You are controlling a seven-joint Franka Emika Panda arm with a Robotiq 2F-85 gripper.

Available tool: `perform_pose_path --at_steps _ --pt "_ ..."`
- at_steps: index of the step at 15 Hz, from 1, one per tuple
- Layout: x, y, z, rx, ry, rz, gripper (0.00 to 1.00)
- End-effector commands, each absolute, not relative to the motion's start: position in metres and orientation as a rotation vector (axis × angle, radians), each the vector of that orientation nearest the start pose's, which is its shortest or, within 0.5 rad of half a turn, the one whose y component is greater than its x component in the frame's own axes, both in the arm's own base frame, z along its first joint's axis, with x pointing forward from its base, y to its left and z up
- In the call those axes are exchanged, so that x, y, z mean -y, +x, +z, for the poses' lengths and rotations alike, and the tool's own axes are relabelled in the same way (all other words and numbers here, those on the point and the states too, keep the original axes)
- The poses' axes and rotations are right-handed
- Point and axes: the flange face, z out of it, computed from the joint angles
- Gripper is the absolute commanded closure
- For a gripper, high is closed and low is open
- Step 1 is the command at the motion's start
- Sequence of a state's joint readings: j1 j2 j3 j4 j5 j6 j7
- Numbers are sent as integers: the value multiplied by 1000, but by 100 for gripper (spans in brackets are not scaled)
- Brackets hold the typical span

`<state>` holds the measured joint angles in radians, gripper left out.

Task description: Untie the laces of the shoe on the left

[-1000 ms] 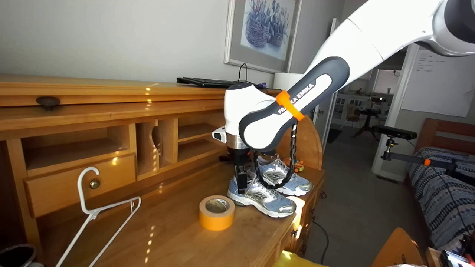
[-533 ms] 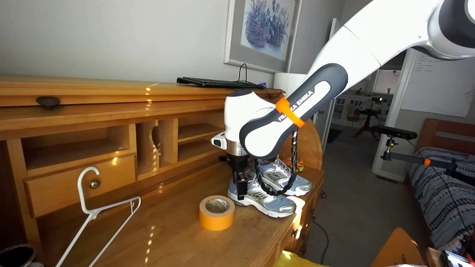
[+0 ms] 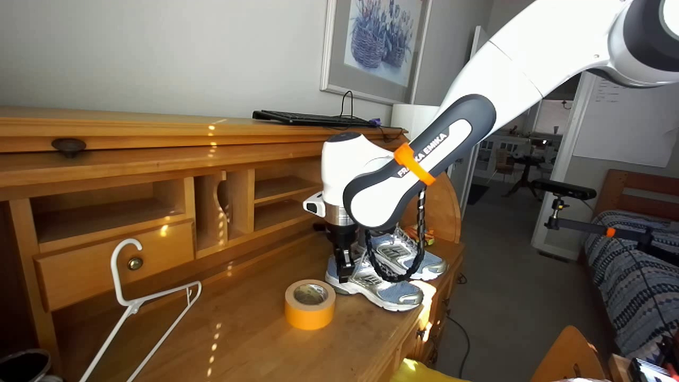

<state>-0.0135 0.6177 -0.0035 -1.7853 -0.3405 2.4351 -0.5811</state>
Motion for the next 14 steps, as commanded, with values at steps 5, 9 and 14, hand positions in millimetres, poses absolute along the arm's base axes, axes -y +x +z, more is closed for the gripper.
perform_pose_path --at_steps 5,9,14 --pt "9 660 228 1297 -3111 14 99" --pt "-11 655 253 1309 -3040 -40 99" --pt "-41 645 284 1344 -2918 -142 99"
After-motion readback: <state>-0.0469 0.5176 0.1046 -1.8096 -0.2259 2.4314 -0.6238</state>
